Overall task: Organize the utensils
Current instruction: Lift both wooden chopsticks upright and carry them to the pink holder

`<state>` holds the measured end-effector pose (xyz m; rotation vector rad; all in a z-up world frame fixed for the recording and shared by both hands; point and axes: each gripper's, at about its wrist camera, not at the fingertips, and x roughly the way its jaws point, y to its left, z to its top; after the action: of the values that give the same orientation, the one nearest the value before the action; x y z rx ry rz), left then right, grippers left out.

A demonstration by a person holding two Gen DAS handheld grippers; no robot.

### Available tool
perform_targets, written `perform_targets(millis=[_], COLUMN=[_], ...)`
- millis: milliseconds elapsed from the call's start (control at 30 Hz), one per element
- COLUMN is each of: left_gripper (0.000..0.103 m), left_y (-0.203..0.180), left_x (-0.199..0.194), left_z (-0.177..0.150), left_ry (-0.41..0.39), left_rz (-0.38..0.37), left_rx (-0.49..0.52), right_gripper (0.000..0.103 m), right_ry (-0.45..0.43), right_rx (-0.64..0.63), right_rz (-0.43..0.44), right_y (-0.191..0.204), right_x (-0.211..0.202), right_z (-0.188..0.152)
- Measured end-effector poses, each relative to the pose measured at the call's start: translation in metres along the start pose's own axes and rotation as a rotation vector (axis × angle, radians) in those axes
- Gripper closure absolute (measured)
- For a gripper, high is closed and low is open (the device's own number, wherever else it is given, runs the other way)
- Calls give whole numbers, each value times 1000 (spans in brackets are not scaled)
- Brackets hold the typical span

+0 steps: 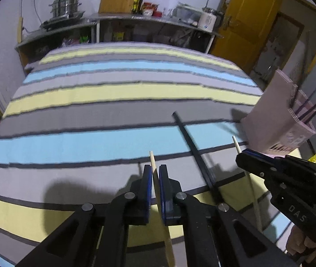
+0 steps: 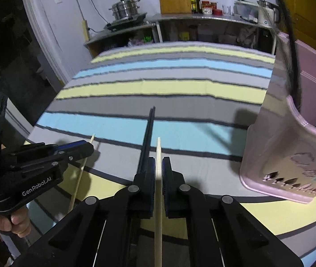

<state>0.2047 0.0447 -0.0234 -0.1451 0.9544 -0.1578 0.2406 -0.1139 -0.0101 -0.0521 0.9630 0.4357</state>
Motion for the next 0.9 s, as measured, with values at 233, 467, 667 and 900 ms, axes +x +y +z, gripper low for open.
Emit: perform_targets(millis=[233,467,667,900], left_gripper=[98,98,98,98], left_y=[-14,-28,-45,-64], left_x=[-55,-103,-134,-150], left_z=[12,20,22,22], left_ry=[-97,-168,-205,-220], left_rz=[-52,-107,-147,-176], left_rx=[29,51,83,123], right_gripper=[97,97,97,97], right_ry=[-90,-185,-236,-271], right_rx=[-8,-9,-11,-4], right_rz=[23,37,32,19], right_y=[6,12,15,9], right_x=[-45,-97,-125,-149], right_z=[10,14,10,8])
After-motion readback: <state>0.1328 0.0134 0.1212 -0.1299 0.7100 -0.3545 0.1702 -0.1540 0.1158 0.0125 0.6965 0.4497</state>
